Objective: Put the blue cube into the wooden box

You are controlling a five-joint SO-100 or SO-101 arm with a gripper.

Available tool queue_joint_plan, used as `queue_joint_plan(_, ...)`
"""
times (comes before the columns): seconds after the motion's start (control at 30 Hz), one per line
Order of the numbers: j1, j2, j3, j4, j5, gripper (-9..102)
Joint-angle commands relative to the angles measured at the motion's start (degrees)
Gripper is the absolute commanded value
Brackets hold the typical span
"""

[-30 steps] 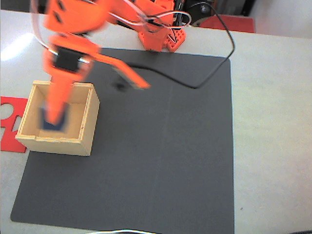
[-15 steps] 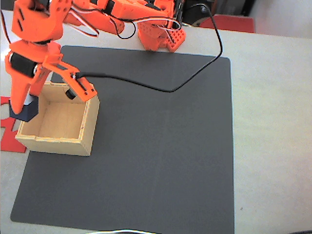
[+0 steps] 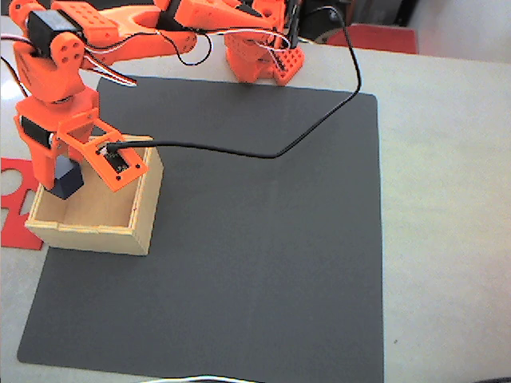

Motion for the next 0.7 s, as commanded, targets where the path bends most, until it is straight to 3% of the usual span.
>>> queue_joint_plan(0.0, 0.3, -1.7, -0.3, 0.3, 1.2, 0)
queue_joint_plan(0.27, -1.1, -9.8, -0.3, 0.3, 3.6, 1)
queue_joint_plan(0.4, -1.0, -12.0, -0.3, 0.3, 3.3, 10)
queue_joint_plan(0.67, -1.1, -13.1, -0.6, 0.2, 3.1, 14)
